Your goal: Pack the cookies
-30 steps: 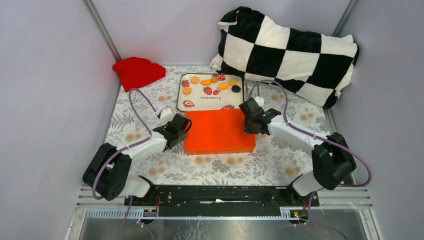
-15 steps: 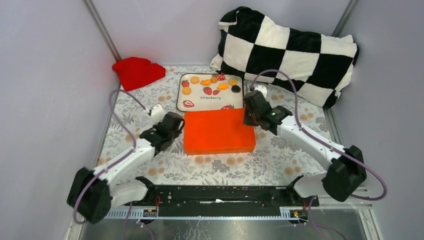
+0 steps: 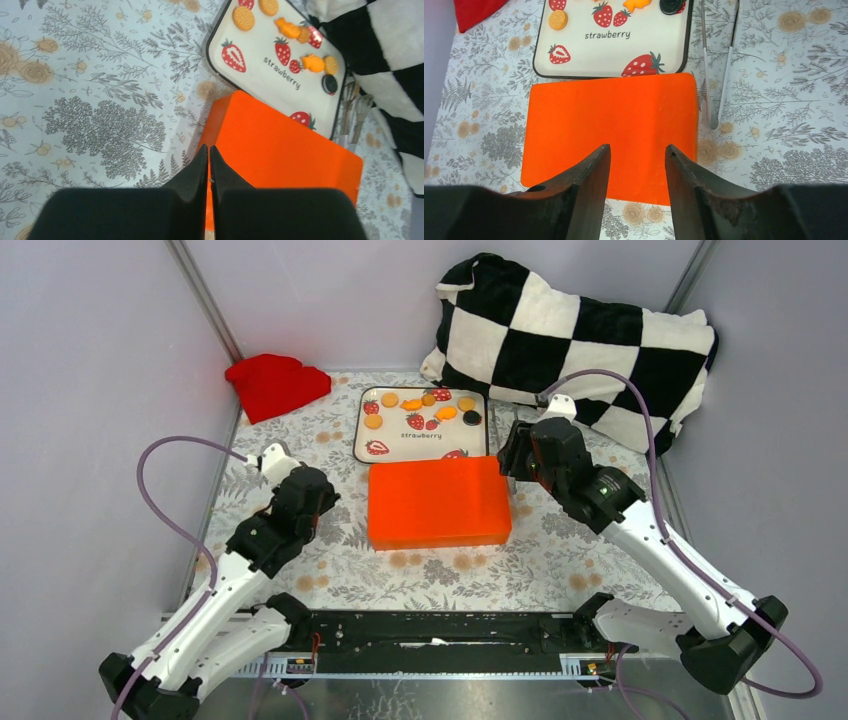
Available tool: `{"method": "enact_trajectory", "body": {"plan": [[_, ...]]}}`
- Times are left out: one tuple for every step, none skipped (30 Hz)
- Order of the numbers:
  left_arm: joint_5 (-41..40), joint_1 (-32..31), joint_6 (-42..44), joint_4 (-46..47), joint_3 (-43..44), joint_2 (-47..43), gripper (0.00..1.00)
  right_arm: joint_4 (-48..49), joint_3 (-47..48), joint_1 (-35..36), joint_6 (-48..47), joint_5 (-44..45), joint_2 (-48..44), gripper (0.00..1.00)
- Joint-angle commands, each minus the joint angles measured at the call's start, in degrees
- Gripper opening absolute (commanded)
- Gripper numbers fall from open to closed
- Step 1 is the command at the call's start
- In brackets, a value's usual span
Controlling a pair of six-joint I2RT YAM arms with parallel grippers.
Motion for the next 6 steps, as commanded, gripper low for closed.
{"method": "enact_trajectory", "body": {"plan": [[-0.8,-0.4,1.1,-2.6,1.8,1.3,0.06,-2.0,-1.0,0.5,-1.9,3.9,-1.5,0.52],[-0.7,-0.3,1.1,-2.7,1.9,1.5,0.06,-2.0,-1.5,0.4,-2.0,4.4,-1.8,0.53],[-0.7,-0.3,1.2,-2.7,1.9,1.7,0.06,-2.3,-1.6,0.5,-2.0,5.1,-1.9,0.54],[-0.7,-0.3,1.2,-2.7,2.1,1.6,0.06,-2.4,-1.7,0.5,-2.0,5.4,-2.0,0.56],[-0.7,-0.4,1.3,-2.7,2.2,1.5,0.06,-2.2,-1.8,0.4,-1.9,5.5,-2.4,0.59],[-0.7,-0.4,1.4,-3.0,2.3,1.4,0.06,-2.3,-1.7,0.5,-2.0,5.7,-2.6,0.63]]}}
